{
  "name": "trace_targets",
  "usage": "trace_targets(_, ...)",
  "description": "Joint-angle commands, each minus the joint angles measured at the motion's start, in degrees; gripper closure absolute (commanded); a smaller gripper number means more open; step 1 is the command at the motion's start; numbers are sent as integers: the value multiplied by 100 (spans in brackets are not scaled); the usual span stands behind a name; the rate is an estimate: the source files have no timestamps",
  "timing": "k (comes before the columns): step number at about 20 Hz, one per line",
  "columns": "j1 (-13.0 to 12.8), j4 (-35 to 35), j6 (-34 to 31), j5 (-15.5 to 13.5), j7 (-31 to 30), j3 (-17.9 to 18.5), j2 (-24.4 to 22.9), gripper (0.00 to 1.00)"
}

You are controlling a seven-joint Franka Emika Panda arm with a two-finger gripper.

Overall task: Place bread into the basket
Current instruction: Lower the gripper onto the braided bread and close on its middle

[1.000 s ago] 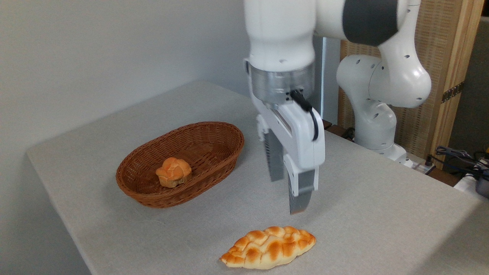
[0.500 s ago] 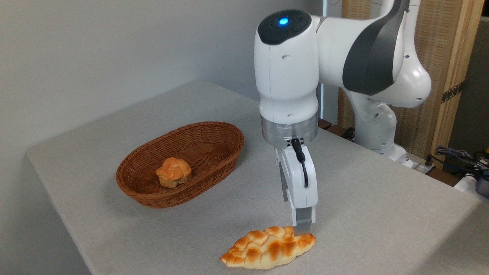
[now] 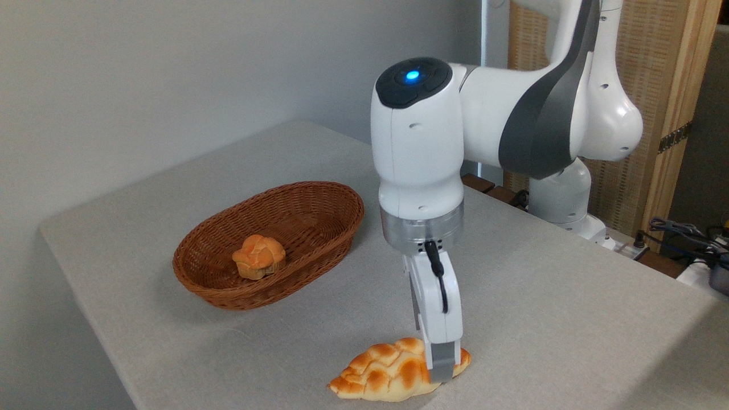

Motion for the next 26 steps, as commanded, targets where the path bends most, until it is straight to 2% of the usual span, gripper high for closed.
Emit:
trace_targets(1,-39,-19,225,-69,89,-25,24,0)
trace_targets(10,-126,-19,287,-148,54,-183,85,0)
trace_targets(12,-126,-19,287,-279,28,-192,85,0)
trace_targets(13,-126,-19,287,-315,37,-192,85,7)
trace_targets(15,-126,-19,226,-307,98,-192,85,44)
trace_targets(16,-135,-19,217,-307,98,-201,85,53)
trace_targets(19,-135,-19,130,-307,98,-201,59,59)
trace_targets(20,-135,-11,68,-307,98,-210,42,65)
trace_targets(26,-135,51,-125,-324,46,-201,-11,66)
